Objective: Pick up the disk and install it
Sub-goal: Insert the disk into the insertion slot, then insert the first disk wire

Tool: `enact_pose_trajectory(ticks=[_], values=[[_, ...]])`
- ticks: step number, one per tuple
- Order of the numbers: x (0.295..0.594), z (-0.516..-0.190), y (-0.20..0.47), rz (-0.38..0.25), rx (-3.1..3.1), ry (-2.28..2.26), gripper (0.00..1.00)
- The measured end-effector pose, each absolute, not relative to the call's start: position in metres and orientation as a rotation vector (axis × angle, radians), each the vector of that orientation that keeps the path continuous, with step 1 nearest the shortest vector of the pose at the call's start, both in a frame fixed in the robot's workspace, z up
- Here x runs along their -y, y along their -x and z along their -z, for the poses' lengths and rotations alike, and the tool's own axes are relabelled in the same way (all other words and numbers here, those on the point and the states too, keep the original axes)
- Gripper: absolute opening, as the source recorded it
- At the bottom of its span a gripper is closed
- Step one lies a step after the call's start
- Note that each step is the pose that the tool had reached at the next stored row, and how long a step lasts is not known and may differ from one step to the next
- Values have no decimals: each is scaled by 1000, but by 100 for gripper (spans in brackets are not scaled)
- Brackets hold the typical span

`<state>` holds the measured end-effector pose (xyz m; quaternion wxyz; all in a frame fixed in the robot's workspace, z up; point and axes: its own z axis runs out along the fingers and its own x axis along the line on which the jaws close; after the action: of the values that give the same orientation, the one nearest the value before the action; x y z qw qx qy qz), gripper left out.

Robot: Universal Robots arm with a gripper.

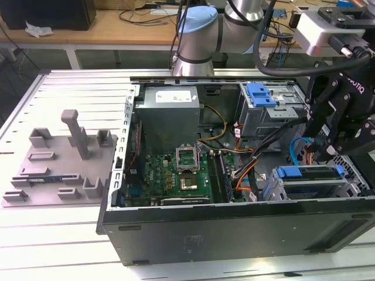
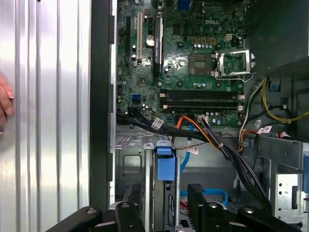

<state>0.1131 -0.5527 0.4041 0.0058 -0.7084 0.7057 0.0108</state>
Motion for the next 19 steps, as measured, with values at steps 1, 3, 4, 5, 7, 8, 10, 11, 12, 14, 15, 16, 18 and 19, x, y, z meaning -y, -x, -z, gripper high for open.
enact_pose_trajectory(ticks=[1,3,4,5,7,8,10,11,12,14,15,16,18,19], values=[[553,-404,-113,-34,-2209,2217,50],[553,-404,-113,-34,-2209,2217,50],[553,-404,-113,-34,-2209,2217,50],[553,-404,-113,-34,-2209,2217,50],[553,-404,-113,-34,-2209,2217,50],[553,-404,-113,-34,-2209,2217,50],[553,-404,-113,-34,-2209,2217,50],[553,-404,-113,-34,-2209,2217,50],[553,-404,-113,-34,-2209,2217,50],[553,-404,-113,-34,-2209,2217,50],[553,-404,-113,-33,-2209,2217,50],[553,-404,-113,-33,-2209,2217,50],[553,-404,-113,-33,-2209,2217,50],[553,-404,-113,-33,-2209,2217,50]])
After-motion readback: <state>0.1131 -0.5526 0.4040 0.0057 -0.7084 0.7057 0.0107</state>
